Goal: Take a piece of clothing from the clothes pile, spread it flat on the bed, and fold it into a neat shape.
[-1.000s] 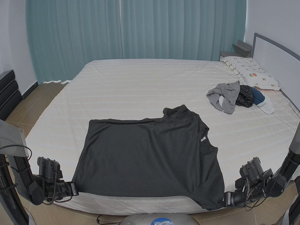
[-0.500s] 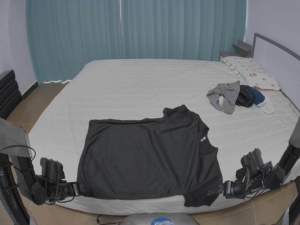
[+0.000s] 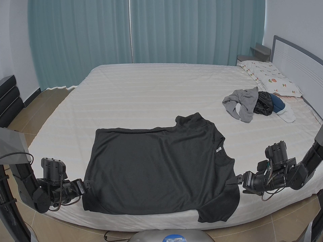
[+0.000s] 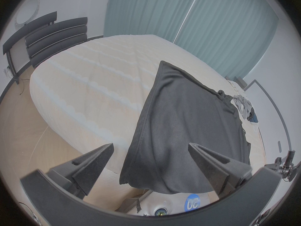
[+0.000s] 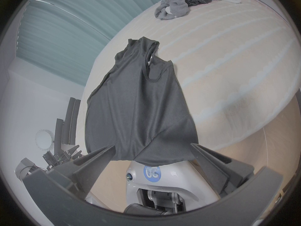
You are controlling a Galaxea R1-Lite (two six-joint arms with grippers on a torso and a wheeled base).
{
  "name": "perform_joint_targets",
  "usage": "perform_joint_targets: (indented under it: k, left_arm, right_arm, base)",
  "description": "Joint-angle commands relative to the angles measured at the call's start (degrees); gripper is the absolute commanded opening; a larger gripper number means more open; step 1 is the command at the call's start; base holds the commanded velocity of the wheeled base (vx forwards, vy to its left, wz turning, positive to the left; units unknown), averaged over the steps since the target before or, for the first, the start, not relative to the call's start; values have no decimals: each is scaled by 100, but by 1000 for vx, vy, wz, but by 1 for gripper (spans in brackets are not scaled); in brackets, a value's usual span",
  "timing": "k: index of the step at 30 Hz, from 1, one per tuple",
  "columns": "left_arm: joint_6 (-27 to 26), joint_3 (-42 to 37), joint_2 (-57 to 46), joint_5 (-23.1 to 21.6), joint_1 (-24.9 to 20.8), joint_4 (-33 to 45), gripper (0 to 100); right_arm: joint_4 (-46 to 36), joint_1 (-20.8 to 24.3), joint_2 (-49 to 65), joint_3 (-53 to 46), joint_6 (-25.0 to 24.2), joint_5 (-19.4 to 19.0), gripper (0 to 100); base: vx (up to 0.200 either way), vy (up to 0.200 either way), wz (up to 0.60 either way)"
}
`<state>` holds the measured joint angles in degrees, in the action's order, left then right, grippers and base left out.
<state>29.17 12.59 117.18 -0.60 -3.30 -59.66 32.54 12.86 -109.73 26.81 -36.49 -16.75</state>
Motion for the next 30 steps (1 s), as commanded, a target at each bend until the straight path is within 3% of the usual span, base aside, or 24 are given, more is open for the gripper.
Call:
perform_joint_targets:
  k: [1, 5, 11, 17, 26, 30]
  left_arm:
    - [10, 94, 33, 7, 119, -2, 100]
    - [10, 103, 25, 7, 163, -2, 100]
    - [18, 121, 33, -28, 155, -10, 100]
    - [141, 191, 33, -37, 119, -10, 100]
    - [352, 261, 33, -55, 93, -2, 100]
    - [625, 411, 33, -55, 93, -2, 100]
  right_arm:
    - [473, -73, -66, -106, -289, -13, 100]
    - [974, -82, -198, -299, -570, -13, 100]
    - [1563, -152, -304, -501, -702, -4, 100]
    - [1598, -152, -295, -501, -807, -13, 100]
    - [1598, -144, -304, -492, -807, -13, 100]
    - [1598, -135, -304, -492, -807, -13, 100]
  base:
    - [0, 200, 0]
    - [0, 200, 0]
    - [0, 0, 0]
    - [0, 0, 0]
    - [200, 0, 0]
    - [0, 0, 0]
